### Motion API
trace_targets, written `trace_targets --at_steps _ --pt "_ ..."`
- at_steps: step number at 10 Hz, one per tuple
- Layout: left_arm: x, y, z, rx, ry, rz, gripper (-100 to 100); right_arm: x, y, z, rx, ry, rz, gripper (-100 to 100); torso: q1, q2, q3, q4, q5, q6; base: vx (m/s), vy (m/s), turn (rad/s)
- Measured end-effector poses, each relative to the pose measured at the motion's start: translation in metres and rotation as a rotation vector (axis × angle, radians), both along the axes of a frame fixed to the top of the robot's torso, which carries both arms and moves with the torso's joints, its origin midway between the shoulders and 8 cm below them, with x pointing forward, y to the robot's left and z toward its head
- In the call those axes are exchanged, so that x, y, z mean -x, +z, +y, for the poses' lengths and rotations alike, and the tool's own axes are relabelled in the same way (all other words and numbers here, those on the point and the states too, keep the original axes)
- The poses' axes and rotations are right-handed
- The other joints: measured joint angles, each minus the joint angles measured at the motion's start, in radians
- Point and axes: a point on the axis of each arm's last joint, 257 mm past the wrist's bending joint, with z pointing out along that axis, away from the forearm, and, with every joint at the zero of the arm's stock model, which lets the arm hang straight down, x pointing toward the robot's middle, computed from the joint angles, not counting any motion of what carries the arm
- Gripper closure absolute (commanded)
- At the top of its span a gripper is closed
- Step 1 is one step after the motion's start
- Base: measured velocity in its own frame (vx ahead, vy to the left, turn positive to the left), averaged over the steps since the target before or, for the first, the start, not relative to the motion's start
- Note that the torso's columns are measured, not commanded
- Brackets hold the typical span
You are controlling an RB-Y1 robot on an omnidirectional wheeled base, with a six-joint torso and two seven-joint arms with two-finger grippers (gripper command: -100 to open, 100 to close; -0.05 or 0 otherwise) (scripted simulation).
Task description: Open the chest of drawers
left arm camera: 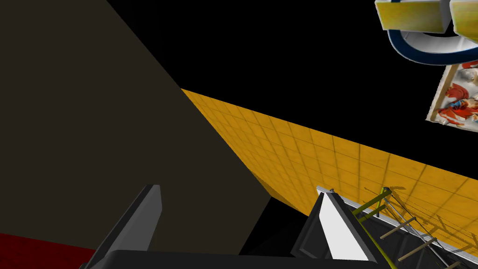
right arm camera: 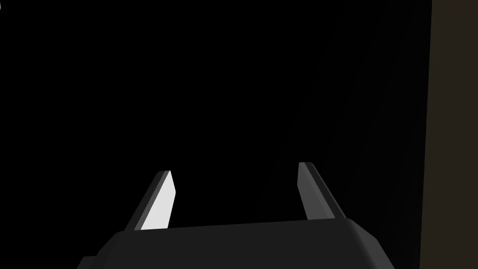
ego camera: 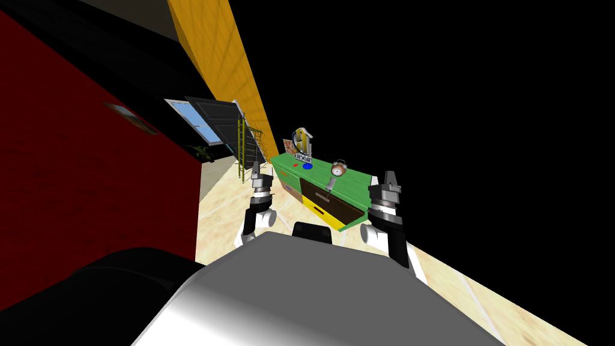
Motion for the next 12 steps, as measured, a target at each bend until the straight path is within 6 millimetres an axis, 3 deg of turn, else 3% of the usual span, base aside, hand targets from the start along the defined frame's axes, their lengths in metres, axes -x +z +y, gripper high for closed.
trace_targets --at_steps 2,9,10,12 --pt "0.0 0.0 0.0 0.0 0.0 0.0 0 0.0 0.0 0.0 0.0 0.0 0.0 0 0.0 0.104 -0.209 0.105 0.0 0.0 0.0 0.0 0.0" --pt "0.0001 0.0002 0.0 0.0 0.0 0.0 0 0.0001 0.0002 0.0 0.0 0.0 0.0 0 0.0 0.618 -1.234 0.617 0.0 0.0 0.0 0.0 0.0" --pt "0.0001 0.0002 0.0 0.0 0.0 0.0 -100 0.0001 0.0002 0.0 0.0 0.0 0.0 0 0.0 0.691 -1.382 0.691 0.0 0.0 0.006 -0.004 -0.047" --pt "-0.0072 -0.0095 -0.0067 -0.039 -0.028 0.029 -100 0.0 -0.0001 0.0 0.0 0.0 0.0 0 0.0 0.734 -1.471 0.734 0.0 0.0 0.0 -0.009 -0.063"
